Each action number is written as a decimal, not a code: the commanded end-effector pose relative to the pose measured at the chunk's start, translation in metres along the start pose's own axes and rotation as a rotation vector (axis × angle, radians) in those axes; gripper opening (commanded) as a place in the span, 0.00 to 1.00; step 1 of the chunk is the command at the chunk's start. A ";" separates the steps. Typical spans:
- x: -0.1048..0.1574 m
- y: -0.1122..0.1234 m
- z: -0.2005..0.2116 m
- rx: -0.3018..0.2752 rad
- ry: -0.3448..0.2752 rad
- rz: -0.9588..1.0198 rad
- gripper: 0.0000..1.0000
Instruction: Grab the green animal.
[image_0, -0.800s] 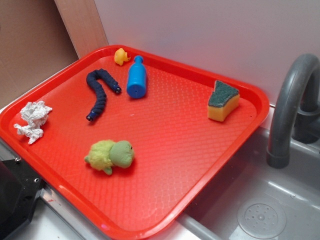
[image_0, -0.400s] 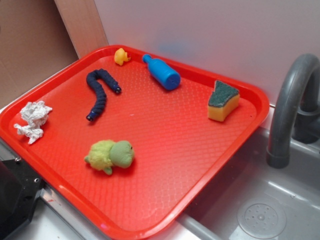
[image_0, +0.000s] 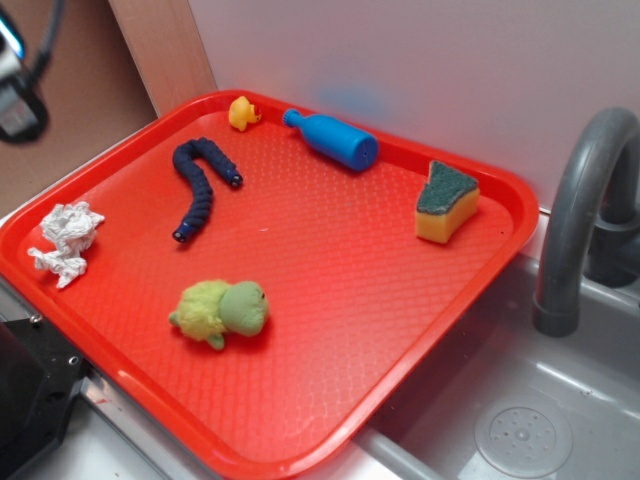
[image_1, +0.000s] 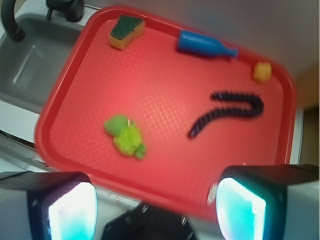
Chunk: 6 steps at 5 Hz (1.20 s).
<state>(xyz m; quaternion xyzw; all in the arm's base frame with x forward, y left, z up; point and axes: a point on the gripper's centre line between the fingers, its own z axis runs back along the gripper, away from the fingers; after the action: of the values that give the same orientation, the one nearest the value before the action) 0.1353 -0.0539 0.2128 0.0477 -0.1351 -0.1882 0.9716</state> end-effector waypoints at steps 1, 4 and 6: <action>0.010 -0.009 -0.053 0.070 -0.017 -0.203 1.00; 0.017 -0.018 -0.139 -0.004 0.143 -0.264 1.00; 0.003 -0.039 -0.165 -0.074 0.233 -0.323 1.00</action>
<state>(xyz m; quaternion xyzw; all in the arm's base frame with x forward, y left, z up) 0.1747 -0.0813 0.0470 0.0555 0.0028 -0.3327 0.9414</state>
